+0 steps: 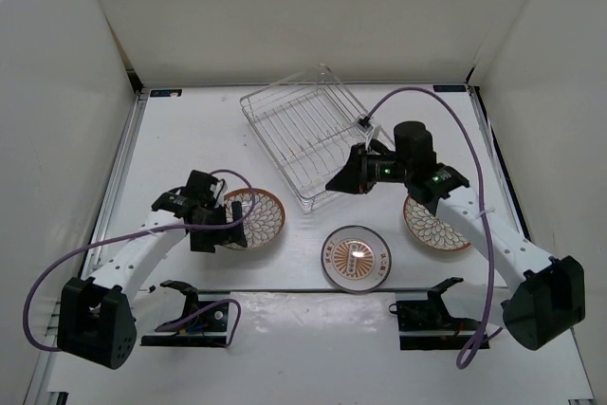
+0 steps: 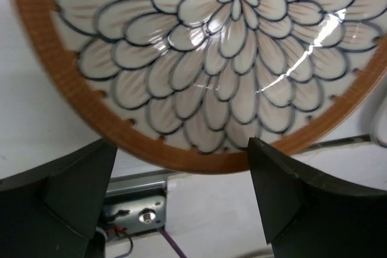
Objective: Unload the plates from the dish rack
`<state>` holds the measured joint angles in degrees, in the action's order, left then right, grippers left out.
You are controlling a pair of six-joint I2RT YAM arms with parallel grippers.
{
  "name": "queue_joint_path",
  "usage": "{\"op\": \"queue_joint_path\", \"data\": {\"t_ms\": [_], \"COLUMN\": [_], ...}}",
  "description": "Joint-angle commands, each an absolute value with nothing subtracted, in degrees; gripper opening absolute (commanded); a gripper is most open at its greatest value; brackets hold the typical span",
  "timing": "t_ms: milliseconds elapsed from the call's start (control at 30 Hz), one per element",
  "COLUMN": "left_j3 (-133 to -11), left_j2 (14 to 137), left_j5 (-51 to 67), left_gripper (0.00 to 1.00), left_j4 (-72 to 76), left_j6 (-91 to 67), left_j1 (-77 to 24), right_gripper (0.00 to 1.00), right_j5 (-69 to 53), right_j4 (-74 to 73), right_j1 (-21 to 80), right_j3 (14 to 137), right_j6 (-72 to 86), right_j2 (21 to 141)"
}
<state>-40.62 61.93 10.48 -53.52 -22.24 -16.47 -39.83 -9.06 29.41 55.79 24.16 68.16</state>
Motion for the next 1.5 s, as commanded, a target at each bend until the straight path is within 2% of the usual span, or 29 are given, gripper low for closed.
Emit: {"op": "queue_joint_path", "data": {"t_ms": [0, 267, 633, 667, 733, 800, 833, 900, 933, 1000, 1067, 1100, 1167, 1333, 1467], "left_j3": [-35.4, -25.6, -28.5, -27.5, -26.4, -24.7, -24.3, -22.9, -22.5, -21.2, -20.5, -20.2, -20.4, -24.9, -27.9], "left_j2": [62.1, 63.3, 66.1, 66.3, 66.4, 66.4, 66.4, 66.4, 66.3, 65.5, 64.2, 63.7, 63.6, 64.0, 58.5], "left_j5": [6.2, 4.5, 2.1, 2.4, 3.4, 4.3, 4.5, 4.8, 5.1, 4.6, 3.5, 2.8, 4.3, 0.2, -3.5], "left_gripper": [1.00, 1.00, 1.00, 0.98, 0.86, 0.73, 0.62, 0.55, 0.47, 0.43, 0.34, 0.27, 0.02, 0.00, 0.00], "left_j4": [-47.6, -31.5, -30.6, -29.5, -27.9, -25.9, -25.8, -24.1, -23.7, -23.0, -23.1, -23.4, -23.0, -32.4, -38.2], "left_j6": [-29.6, -38.6, -41.8, -42.1, -42.9, -43.8, -44.3, -44.7, -45.0, -45.4, -45.7, -45.4, -43.3, -43.7, -43.6], "left_j1": [-19.8, -20.3, -20.5, -20.4, -20.6, -20.6, -20.6, -20.5, -20.4, -20.5, -20.4, -20.3, -19.9, -20.0, -20.0], "right_gripper": [0.20, 0.21, 0.25, 0.25, 0.27, 0.28, 0.31, 0.33, 0.36, 0.38, 0.40, 0.41, 0.41, 0.44, 0.44], "right_j5": [-41.8, -39.9, -31.6, -31.0, -30.1, -28.6, -28.3, -26.3, -25.4, -24.0, -22.7, -22.0, -21.1, -19.4, -19.8], "right_j4": [-6.8, -8.9, -19.6, -20.8, -23.2, -25.7, -26.5, -29.1, -30.0, -31.0, -32.4, -33.1, -33.9, -35.7, -35.7], "right_j1": [30.1, 30.0, 29.8, 29.9, 29.9, 29.7, 29.8, 29.7, 29.6, 29.7, 29.8, 29.7, 29.7, 29.8, 30.0], "right_j3": [52.2, 45.8, 43.0, 43.2, 44.7, 45.8, 46.1, 46.8, 46.9, 47.0, 47.0, 47.1, 47.1, 47.0, 46.8], "right_j6": [24.6, 22.6, 16.9, 16.5, 15.6, 14.7, 14.3, 13.5, 13.4, 13.1, 12.8, 12.7, 12.3, 12.0, 12.7], "right_j2": [65.0, 52.8, 43.2, 42.8, 42.1, 40.9, 40.8, 38.9, 38.6, 36.6, 35.3, 35.0, 33.9, 33.1, 32.9]}}
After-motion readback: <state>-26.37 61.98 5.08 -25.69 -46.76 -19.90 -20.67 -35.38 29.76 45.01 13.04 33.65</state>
